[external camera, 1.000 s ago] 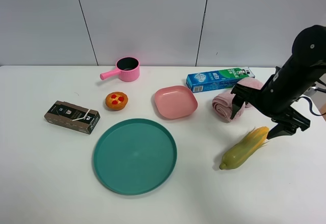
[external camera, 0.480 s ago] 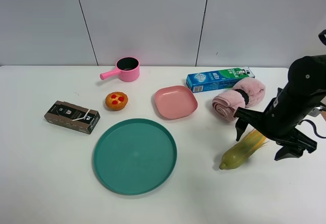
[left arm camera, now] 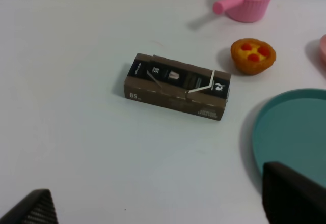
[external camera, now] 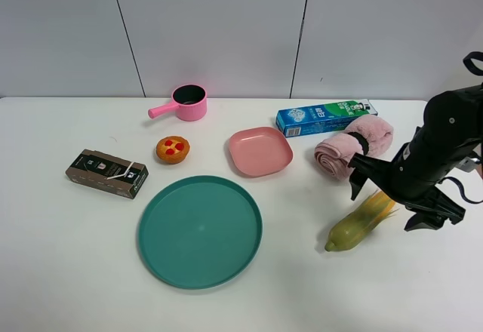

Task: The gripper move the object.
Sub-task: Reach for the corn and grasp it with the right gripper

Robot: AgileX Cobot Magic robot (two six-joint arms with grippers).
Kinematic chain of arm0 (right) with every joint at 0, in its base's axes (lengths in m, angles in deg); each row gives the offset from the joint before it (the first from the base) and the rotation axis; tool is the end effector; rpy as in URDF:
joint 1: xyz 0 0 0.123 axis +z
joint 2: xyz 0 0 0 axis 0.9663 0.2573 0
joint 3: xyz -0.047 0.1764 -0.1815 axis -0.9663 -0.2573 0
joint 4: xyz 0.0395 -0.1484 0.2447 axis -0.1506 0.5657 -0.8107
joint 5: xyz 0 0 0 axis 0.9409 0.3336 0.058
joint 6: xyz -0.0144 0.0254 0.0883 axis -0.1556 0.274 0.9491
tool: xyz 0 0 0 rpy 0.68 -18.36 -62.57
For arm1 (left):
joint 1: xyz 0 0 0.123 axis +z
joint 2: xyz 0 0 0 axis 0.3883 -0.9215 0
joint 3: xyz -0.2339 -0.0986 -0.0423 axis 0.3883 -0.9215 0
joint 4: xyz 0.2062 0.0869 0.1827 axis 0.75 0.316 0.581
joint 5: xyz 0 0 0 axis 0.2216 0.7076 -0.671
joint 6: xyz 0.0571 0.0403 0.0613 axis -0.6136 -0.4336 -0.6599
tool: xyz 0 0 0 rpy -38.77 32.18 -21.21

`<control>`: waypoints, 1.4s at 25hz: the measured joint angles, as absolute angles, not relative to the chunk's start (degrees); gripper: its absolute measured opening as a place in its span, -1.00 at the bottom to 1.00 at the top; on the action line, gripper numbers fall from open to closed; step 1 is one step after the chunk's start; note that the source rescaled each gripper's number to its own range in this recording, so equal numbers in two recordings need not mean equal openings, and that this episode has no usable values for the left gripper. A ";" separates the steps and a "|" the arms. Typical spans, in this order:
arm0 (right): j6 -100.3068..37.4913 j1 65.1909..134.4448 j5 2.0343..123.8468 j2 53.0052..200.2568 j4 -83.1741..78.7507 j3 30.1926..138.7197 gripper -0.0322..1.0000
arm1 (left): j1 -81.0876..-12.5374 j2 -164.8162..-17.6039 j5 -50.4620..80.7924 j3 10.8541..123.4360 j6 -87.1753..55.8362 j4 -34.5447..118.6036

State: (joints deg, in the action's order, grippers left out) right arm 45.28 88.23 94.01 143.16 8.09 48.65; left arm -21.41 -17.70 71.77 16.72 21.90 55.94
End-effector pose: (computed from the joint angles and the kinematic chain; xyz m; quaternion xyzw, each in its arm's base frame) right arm 0.2774 0.0622 0.1137 0.3325 0.9394 0.0329 0.0767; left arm 0.0557 0.0020 0.2980 -0.0367 0.8470 -0.0060 0.5303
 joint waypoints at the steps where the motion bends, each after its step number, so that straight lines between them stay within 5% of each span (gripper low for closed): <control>1: 45.71 88.23 94.01 143.24 8.31 48.65 1.00 | -21.41 -17.70 71.77 16.72 21.90 55.94; 27: 44.53 88.23 85.01 157.69 7.58 48.30 0.97 | -21.41 -17.70 71.77 16.72 21.90 55.94; 29: 43.98 88.23 84.96 157.88 7.52 48.30 0.59 | -21.41 -17.70 71.77 16.72 21.90 55.94; 32: 43.92 88.23 84.90 157.96 7.40 48.30 -0.80 | -21.41 -17.70 71.77 16.72 21.90 55.94; 35: 43.66 88.23 84.90 157.77 7.35 48.30 -0.92 | -21.41 -17.70 71.77 16.72 21.90 55.94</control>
